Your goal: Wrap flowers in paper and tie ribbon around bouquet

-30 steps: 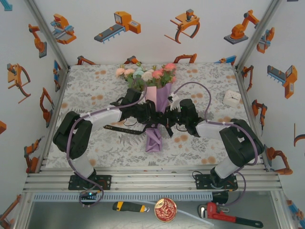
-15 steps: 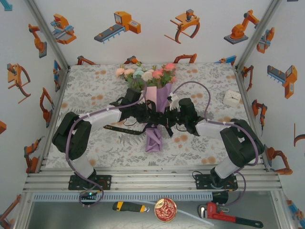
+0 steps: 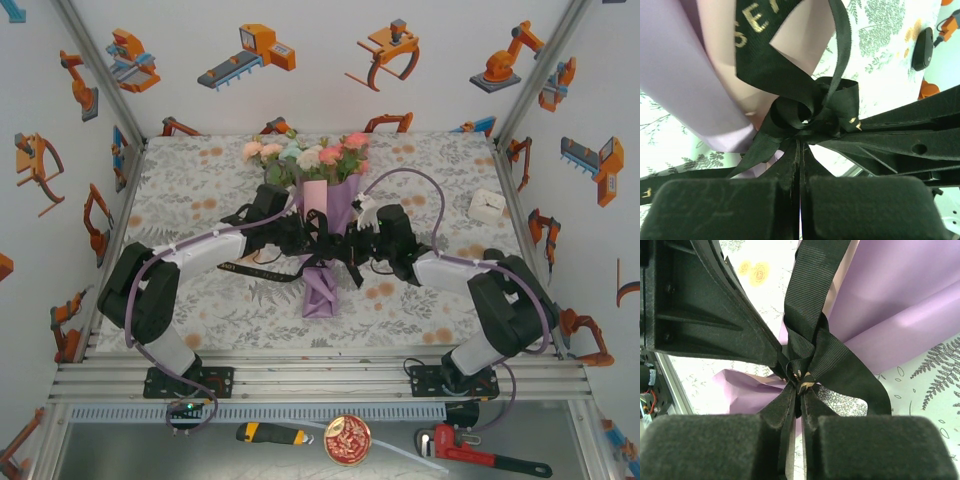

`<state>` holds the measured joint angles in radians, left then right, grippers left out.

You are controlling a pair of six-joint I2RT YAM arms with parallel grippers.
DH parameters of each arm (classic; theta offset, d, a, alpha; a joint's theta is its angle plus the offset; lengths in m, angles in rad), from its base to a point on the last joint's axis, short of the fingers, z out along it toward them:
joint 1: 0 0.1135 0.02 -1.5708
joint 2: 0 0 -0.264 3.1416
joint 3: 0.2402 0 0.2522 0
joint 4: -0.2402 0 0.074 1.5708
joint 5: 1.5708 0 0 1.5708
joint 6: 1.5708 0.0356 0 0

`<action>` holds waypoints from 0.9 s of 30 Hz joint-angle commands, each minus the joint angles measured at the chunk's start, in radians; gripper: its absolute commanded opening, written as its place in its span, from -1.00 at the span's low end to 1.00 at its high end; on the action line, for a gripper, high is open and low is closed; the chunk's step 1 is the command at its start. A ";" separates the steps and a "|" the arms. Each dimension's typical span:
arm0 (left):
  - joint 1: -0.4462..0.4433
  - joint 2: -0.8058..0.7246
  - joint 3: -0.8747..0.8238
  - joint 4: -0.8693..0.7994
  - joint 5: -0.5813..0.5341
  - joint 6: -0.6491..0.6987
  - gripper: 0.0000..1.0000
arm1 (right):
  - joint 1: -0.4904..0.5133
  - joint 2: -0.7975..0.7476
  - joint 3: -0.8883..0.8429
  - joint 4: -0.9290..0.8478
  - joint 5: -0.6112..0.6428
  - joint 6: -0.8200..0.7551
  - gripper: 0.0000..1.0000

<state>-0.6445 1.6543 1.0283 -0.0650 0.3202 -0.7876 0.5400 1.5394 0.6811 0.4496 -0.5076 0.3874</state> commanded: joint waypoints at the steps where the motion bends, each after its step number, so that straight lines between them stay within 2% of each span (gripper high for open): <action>1: 0.029 -0.043 -0.024 -0.013 -0.057 0.003 -1.00 | -0.008 -0.042 -0.021 -0.029 0.001 -0.028 -0.64; 2: 0.032 -0.044 -0.026 -0.008 -0.051 0.001 -1.00 | -0.009 -0.042 -0.024 -0.028 -0.007 -0.031 -0.66; 5: 0.035 -0.043 -0.031 0.000 -0.037 -0.005 -1.00 | -0.010 -0.038 -0.024 -0.009 -0.021 -0.030 -0.96; 9: 0.036 -0.033 -0.030 0.014 -0.023 -0.015 -1.00 | -0.009 -0.032 -0.004 0.003 -0.027 -0.026 -1.00; 10: 0.035 -0.030 -0.029 0.017 -0.020 -0.019 -1.00 | -0.009 -0.030 0.000 0.004 -0.032 -0.023 -0.98; 12: 0.035 -0.026 -0.029 0.020 -0.015 -0.024 -1.00 | -0.008 -0.024 -0.004 0.035 -0.029 0.012 -0.71; 14: 0.035 -0.022 -0.029 0.024 -0.014 -0.027 -1.00 | -0.006 -0.004 -0.017 0.103 -0.035 0.075 -0.35; 16: 0.034 -0.017 -0.024 0.025 -0.011 -0.029 -1.00 | -0.003 0.012 -0.032 0.160 -0.014 0.107 -0.18; 27: 0.036 -0.017 -0.017 0.021 -0.010 -0.037 -1.00 | 0.008 0.153 0.028 0.238 -0.048 0.139 -0.19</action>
<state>-0.6098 1.6531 1.0050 -0.0597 0.3035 -0.8127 0.5404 1.6783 0.6788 0.6189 -0.5350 0.5056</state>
